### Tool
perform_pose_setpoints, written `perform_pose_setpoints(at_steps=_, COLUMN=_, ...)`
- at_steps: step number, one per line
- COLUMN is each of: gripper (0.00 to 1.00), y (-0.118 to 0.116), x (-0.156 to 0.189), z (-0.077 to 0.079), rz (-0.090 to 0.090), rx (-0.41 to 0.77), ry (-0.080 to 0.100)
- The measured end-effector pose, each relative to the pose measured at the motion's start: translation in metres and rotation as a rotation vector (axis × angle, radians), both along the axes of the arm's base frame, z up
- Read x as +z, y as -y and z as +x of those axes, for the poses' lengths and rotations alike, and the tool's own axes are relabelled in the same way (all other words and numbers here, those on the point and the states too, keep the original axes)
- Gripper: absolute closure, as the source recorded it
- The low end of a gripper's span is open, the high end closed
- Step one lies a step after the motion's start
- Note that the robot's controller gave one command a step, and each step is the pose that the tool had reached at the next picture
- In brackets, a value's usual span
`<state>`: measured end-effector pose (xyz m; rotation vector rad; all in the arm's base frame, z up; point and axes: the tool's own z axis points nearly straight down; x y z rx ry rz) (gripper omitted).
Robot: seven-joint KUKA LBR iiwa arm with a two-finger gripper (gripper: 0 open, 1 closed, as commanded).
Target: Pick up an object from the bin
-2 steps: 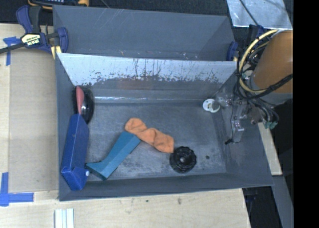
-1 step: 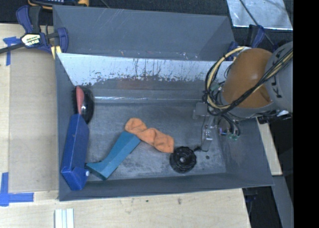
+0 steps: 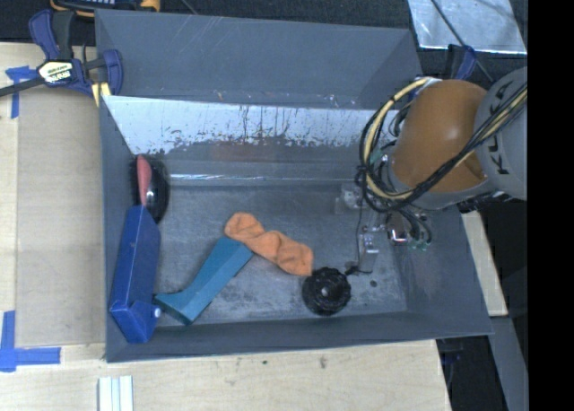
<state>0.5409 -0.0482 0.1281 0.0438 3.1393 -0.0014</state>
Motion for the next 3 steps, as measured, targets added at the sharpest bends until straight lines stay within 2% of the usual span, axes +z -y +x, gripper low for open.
perform_pose_setpoints(at_steps=1, gripper=0.00, y=-0.016, x=-0.048, z=-0.050, rz=0.000, rx=0.091, ry=0.004)
perform_pose_setpoints(at_steps=2, gripper=1.00, y=-0.115, x=-0.053, z=0.027, rz=0.003, rx=0.051, ry=0.012)
perform_pose_setpoints(at_steps=3, gripper=1.00, y=-0.114, x=-0.053, z=0.027, rz=0.003, rx=0.052, ry=0.012)
